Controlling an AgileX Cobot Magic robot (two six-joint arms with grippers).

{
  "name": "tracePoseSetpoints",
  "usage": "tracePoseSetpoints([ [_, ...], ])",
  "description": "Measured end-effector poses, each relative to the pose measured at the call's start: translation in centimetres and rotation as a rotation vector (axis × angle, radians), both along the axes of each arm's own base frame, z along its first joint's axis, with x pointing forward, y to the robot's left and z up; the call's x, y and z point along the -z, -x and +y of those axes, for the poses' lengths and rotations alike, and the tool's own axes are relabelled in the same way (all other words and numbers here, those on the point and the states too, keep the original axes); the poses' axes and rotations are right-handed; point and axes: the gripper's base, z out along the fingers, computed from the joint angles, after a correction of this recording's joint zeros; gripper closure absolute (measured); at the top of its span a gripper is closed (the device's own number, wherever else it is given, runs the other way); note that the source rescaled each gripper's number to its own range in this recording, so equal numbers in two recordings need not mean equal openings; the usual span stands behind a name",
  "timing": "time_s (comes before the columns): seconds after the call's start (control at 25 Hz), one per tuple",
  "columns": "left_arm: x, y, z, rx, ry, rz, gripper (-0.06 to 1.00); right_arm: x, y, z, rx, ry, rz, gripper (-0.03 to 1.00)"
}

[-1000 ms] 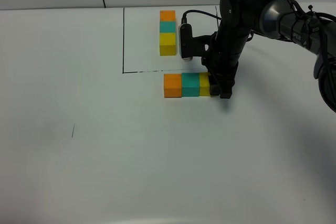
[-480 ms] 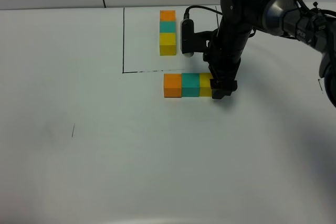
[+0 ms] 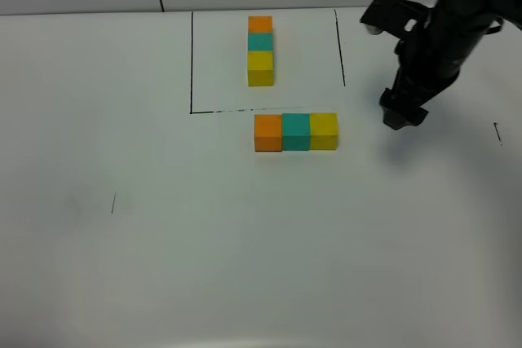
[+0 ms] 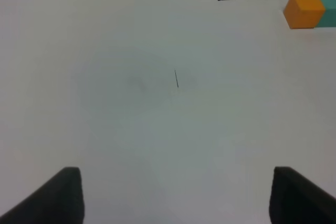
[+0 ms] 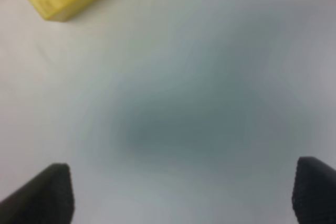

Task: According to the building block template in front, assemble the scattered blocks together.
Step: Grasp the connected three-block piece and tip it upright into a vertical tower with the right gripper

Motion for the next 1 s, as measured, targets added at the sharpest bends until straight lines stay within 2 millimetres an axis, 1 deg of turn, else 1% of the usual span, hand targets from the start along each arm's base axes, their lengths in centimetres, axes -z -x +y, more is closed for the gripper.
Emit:
tracePoseSetpoints([
  [0.04,0.0,0.0,0.0,0.000,0.000,0.000,0.33,-1.0,0.9,-0.9,0.060,-0.024,-0.042,0.26],
  [0.08,0.0,0.0,0.0,0.000,0.000,0.000,0.33,-1.2,2.1,-1.8,0.125,-0.045,-0.054,0.26],
  [0.16,0.0,0.0,0.0,0.000,0.000,0.000,0.33,-2.5,4.5,-3.7,0.259,-0.092,-0.083,0.26],
  [0.28,0.0,0.0,0.0,0.000,0.000,0.000,0.33,-2.7,8.2,-5.8,0.425,-0.130,-0.077,0.26],
  [0.4,0.0,0.0,0.0,0.000,0.000,0.000,0.33,-2.9,11.0,-6.7,0.522,-0.148,-0.082,0.26],
  [0.56,0.0,0.0,0.0,0.000,0.000,0.000,0.33,-3.0,13.6,-7.1,0.600,-0.184,-0.094,0.26],
  [0.68,0.0,0.0,0.0,0.000,0.000,0.000,0.33,-2.6,14.7,-7.3,0.620,-0.186,-0.084,0.26],
  [0.76,0.0,0.0,0.0,0.000,0.000,0.000,0.33,-2.4,14.9,-7.4,0.610,-0.171,-0.068,0.26],
  [0.92,0.0,0.0,0.0,0.000,0.000,0.000,0.33,-1.9,14.6,-7.3,0.494,-0.112,-0.036,0.26],
  [1.0,0.0,0.0,0.0,0.000,0.000,0.000,0.33,-1.8,13.8,-7.1,0.408,-0.071,-0.004,0.26],
])
